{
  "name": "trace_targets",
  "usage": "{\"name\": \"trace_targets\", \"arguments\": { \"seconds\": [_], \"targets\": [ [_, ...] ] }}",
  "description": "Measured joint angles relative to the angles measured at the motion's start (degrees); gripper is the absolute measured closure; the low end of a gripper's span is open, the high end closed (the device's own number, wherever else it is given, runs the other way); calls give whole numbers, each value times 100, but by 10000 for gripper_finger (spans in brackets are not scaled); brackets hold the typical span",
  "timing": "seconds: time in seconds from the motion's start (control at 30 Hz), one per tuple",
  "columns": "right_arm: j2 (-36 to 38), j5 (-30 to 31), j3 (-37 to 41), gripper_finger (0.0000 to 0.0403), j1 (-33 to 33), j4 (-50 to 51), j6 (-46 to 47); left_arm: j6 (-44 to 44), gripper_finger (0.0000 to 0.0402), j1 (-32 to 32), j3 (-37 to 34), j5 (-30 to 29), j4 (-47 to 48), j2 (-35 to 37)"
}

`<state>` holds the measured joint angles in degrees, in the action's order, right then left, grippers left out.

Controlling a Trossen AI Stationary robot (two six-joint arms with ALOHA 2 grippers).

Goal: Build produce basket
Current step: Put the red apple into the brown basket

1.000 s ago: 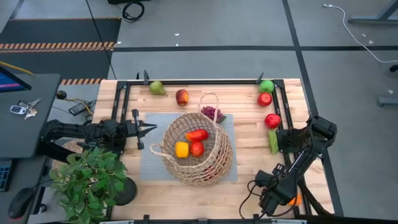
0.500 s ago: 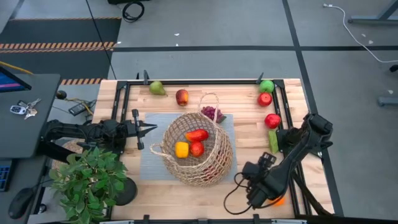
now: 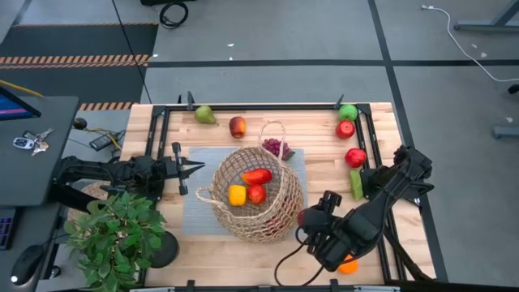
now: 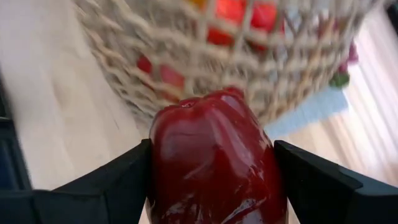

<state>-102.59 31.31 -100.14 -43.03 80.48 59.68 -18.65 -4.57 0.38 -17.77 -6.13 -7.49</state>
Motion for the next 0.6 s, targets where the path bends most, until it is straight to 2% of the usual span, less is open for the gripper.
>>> {"name": "trace_targets", "arguments": {
  "seconds": [0.37,0.6],
  "targets": [
    [4,653,-719,80,-163,-932,-1779,0,374,0,0,-1,0,-2],
    [4,706,-924,80,-150,-931,-1939,1,367,1,-1,-1,0,0]
  ]
}}
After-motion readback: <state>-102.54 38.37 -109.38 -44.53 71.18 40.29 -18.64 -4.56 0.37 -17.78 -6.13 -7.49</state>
